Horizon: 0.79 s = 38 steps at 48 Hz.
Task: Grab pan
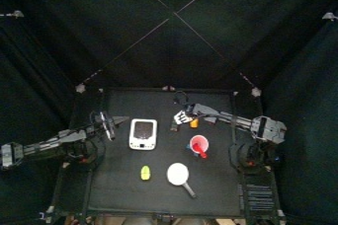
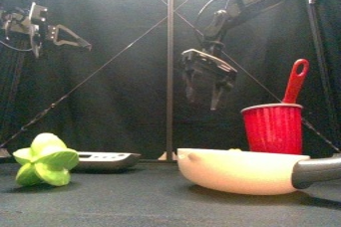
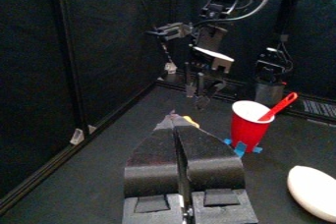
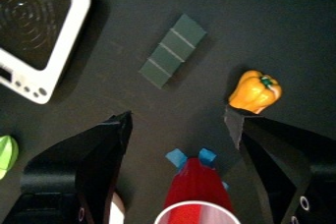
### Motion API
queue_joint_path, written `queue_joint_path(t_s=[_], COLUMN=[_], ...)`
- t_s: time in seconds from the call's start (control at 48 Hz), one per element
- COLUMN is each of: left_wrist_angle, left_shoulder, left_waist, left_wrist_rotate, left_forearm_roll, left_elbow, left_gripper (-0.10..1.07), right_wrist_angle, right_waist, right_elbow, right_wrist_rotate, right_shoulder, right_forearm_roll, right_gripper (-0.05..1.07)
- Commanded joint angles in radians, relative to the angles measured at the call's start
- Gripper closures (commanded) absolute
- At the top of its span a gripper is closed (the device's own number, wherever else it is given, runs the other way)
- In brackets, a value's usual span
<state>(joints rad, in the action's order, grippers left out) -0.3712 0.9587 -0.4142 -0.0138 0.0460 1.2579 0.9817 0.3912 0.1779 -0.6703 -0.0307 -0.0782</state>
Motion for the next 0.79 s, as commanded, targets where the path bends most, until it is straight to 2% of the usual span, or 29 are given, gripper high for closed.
queue_joint_path(t_s=[0.0,0.083,0.146,0.25,0.5,0.625,0.771], left_wrist_angle=[-0.003,-0.005,-0.003,-0.002,-0.002,-0.006,-0.008], left_shoulder=[-0.006,-0.006,-0.006,-0.005,-0.006,-0.005,-0.006], left_waist=[-0.002,-0.002,0.000,0.000,0.002,0.009,0.048], left_wrist_rotate=[0.002,0.003,0.003,0.002,0.002,0.000,0.002], left_forearm_roll=[0.000,0.000,0.002,0.002,-0.002,-0.005,-0.026], left_elbow=[-0.015,-0.015,-0.015,-0.015,-0.017,-0.021,-0.037], left_gripper=[0.97,0.97,0.97,0.97,0.97,0.96,0.95], right_wrist_angle=[-0.051,-0.144,-0.267,-0.411,-0.543,-0.626,-0.784], right_waist=[-0.057,-0.114,-0.163,-0.218,-0.291,-0.336,-0.403], right_elbow=[-0.015,0.000,0.023,0.072,0.206,0.288,0.422], right_wrist_rotate=[-0.005,-0.028,-0.061,-0.098,-0.112,-0.110,-0.109], right_shoulder=[0.055,0.075,0.092,0.123,0.204,0.287,0.407], right_forearm_roll=[-0.008,-0.023,-0.054,-0.095,-0.172,-0.213,-0.302], right_gripper=[-0.01,-0.01,-0.01,-0.01,-0.01,-0.01,-0.01])
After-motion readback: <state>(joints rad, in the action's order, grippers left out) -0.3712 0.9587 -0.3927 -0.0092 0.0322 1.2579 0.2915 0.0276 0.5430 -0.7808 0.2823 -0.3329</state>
